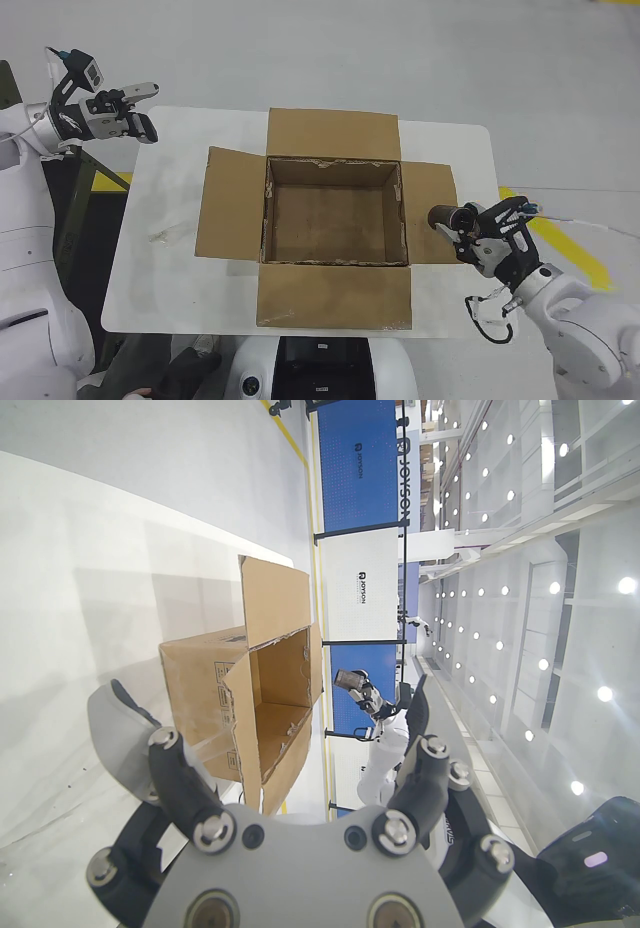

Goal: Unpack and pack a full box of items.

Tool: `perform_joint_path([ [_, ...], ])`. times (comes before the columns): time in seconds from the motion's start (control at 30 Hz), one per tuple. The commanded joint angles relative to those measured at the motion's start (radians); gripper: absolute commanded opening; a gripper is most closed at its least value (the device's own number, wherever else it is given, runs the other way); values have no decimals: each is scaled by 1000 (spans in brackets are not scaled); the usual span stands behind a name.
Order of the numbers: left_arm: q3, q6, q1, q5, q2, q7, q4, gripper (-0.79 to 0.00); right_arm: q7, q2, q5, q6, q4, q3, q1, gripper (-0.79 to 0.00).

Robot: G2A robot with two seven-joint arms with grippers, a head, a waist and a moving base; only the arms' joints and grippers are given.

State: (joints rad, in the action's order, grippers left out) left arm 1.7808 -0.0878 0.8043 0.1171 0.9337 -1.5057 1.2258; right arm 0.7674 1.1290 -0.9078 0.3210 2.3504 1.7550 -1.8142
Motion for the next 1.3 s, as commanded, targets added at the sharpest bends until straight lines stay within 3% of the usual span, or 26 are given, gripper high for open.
perform_joint_path([
  [0.0, 0, 0, 0, 0, 0, 0, 0, 0, -12, -1, 13, 2, 0, 52, -42, -785],
  [0.23, 0, 0, 0, 0, 0, 0, 0, 0, -37, 1, 54, -5, -12, 194, -173, -785],
  [0.43, 0, 0, 0, 0, 0, 0, 0, 0, -43, 3, 62, 4, -65, 238, -235, -785],
  [0.8, 0, 0, 0, 0, 0, 0, 0, 0, -66, 4, 10, 8, -180, 193, -262, -785],
  [1.27, 0, 0, 0, 0, 0, 0, 0, 0, -101, 3, -82, -40, -339, 81, -180, -785],
])
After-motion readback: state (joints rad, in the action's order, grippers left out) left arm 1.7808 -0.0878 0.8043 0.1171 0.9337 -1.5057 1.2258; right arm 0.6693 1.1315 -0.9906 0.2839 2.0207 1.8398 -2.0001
